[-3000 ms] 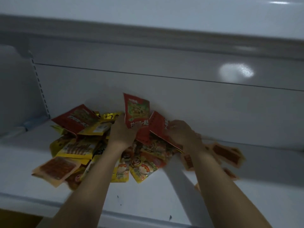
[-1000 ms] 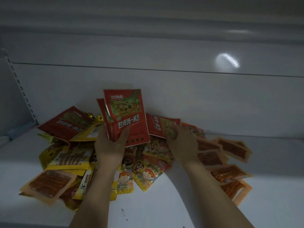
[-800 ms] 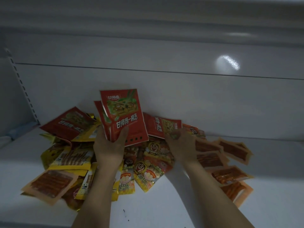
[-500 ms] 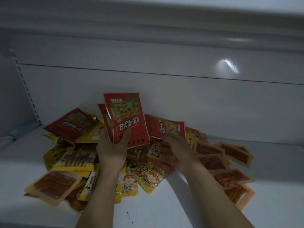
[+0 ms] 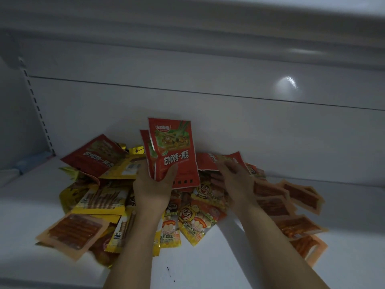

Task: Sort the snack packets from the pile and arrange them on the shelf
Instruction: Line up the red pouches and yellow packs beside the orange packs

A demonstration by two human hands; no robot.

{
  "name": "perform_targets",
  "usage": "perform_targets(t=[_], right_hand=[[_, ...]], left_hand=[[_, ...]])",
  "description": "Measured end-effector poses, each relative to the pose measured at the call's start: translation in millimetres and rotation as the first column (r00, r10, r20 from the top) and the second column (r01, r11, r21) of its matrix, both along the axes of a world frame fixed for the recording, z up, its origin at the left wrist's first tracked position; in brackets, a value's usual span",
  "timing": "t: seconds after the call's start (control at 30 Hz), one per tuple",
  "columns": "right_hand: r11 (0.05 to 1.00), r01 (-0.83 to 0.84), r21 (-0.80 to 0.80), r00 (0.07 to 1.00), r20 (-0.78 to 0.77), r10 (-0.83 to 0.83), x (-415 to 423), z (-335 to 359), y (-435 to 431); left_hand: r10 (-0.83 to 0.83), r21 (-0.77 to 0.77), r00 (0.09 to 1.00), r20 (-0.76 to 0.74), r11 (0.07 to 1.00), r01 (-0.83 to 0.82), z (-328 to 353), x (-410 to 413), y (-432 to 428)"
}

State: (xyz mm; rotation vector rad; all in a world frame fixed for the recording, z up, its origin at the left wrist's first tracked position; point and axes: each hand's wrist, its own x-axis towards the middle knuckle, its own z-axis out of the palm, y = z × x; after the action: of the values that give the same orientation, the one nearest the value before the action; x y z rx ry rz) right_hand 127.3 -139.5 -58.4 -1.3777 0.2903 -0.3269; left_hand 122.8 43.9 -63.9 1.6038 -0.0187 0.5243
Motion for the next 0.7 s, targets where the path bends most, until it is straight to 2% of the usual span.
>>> perform_targets(t=[0.1,0.17,0.23,0.27,0.4,0.57,0.7], right_hand=[[0.988,0.156,0.017,0.988,0.018,-0.156,7.1,-2.2,-0.2],[0.946,0.310,-0.091,0.947,0.121,-0.299,2.3,3.0,-6.2],[0.896,0.400,-0.193,0.903,0.249,-0.350,-9.7,12.5,-12.9],[0.888,0.417,-0.196,0.886,0.308,-0.348,-15.5,17.8,-16.4],[0.897,0.402,-0.183,0.860,0.413,-0.301,-30.5,33.4,-31.7],[0.987,0.139,-0.078,0.941,0.321,-0.107,-40.9,40.6,-26.7],[0.975,0.188,-0.115,0.916,0.378,-0.132,-53.9,53.4,-29.7]], left_hand=[[-0.012,-0.003,1.000,-0.006,1.000,0.012,-0.6,0.2,-0.5],[-0.020,-0.013,1.000,-0.010,1.000,0.020,-0.3,0.1,-0.6],[-0.034,-0.015,0.999,-0.018,0.999,0.034,-0.3,-0.6,-1.7],[-0.043,-0.017,0.999,-0.021,0.999,0.043,-0.3,-0.9,-2.5],[-0.076,-0.021,0.997,-0.024,0.997,0.075,1.0,-2.9,-6.4],[-0.170,-0.021,0.985,-0.020,0.985,0.170,6.6,-4.3,-12.3],[-0.197,-0.045,0.980,-0.019,0.980,0.196,10.9,-3.5,-15.5]])
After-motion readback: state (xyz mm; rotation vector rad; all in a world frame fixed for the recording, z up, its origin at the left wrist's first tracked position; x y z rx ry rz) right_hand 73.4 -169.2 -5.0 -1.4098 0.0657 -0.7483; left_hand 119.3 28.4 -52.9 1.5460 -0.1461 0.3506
